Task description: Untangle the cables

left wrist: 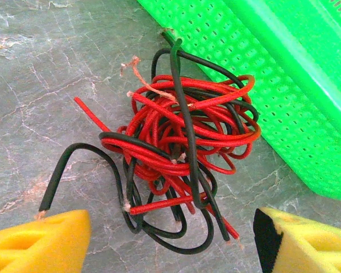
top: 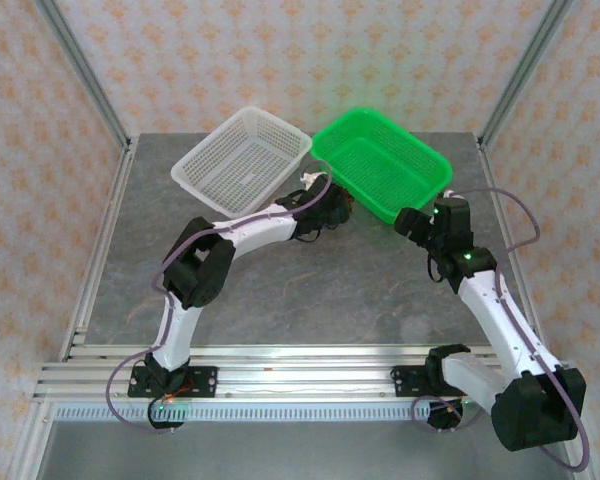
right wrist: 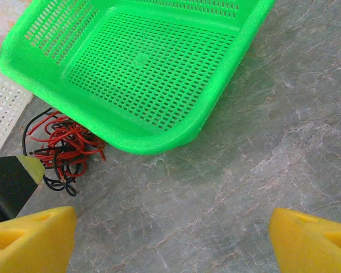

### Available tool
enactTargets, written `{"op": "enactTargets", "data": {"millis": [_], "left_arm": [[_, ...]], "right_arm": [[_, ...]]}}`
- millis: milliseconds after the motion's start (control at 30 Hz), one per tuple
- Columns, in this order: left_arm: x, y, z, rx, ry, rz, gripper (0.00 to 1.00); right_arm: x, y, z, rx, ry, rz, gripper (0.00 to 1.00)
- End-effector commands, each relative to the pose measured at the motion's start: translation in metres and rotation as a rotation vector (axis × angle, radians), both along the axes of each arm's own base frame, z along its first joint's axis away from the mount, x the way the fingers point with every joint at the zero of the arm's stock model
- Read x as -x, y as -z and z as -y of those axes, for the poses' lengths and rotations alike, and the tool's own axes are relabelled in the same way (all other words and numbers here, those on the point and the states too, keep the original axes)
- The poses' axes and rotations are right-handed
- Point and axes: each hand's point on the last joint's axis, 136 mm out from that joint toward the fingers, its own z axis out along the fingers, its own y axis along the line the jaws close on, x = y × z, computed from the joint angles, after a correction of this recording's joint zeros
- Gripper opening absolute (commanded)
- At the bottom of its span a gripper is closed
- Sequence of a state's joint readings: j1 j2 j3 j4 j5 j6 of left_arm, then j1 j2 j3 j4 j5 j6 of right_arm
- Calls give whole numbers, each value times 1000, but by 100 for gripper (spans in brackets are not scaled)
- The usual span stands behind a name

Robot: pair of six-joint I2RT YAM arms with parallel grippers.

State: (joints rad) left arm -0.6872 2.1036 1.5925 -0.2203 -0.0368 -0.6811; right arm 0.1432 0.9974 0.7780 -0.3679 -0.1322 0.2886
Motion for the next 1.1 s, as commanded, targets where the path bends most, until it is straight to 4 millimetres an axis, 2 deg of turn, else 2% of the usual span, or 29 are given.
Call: {"op": "enactTargets", "data": {"millis": [0, 300, 467, 600, 800, 967, 1067], "left_arm": [[-7, 7, 6, 2, 5, -19, 77], [-38, 33, 2, 10, -27, -38, 77], [-47, 37, -2, 3, -44, -28, 73], [-51, 39, -4, 4, -45, -23, 62], [-48, 41, -6, 9, -42, -20, 39], [-42, 31, -9, 12, -25, -2, 18], [-32, 21, -11, 24, 5, 1, 7]], "right_arm": [[0, 0, -2, -6, -8, 2, 88], [2, 5, -3, -6, -16, -6, 88], [2, 4, -4, -11, -22, -4, 88], [2, 4, -4, -14, -21, -1, 88], [4, 1, -4, -15, -21, 3, 88], [5, -3, -9, -24, -53, 11, 87], [6, -6, -23, -46, -134, 25, 86]]}}
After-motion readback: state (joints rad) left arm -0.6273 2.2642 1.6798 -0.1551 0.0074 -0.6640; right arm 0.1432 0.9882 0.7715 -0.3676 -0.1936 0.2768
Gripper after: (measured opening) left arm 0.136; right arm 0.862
